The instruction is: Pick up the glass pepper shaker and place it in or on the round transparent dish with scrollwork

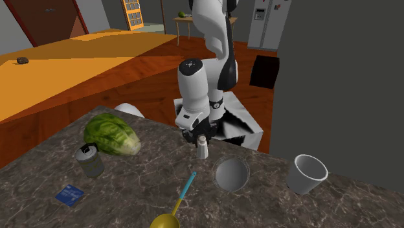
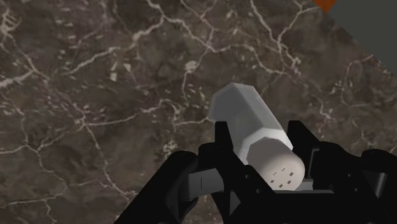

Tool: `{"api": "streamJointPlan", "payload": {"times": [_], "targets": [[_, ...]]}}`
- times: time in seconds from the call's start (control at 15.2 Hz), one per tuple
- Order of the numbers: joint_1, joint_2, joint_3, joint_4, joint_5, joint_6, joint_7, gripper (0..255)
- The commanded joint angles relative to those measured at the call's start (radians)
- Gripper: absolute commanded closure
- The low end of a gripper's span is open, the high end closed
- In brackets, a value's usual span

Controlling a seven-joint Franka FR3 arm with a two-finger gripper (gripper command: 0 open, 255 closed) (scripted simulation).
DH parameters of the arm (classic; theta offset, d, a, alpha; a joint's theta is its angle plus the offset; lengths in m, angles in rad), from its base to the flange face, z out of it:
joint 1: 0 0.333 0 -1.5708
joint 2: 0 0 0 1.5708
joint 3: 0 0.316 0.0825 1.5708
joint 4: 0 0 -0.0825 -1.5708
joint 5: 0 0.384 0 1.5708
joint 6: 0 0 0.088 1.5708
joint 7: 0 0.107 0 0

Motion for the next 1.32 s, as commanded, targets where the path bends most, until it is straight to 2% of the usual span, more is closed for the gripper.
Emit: {"api": "streamJointPlan", "payload": {"times": [0.0, 0.13, 1.25], "targets": [[0.0, 0.0, 0.0, 0.0, 0.0, 0.0, 0.0, 255], [0.0, 0.001, 0.0, 0.0, 0.0, 0.0, 0.0, 255], [-0.01, -0.124, 0.03, 0.13, -0.044, -0.246, 0.052, 255]]}}
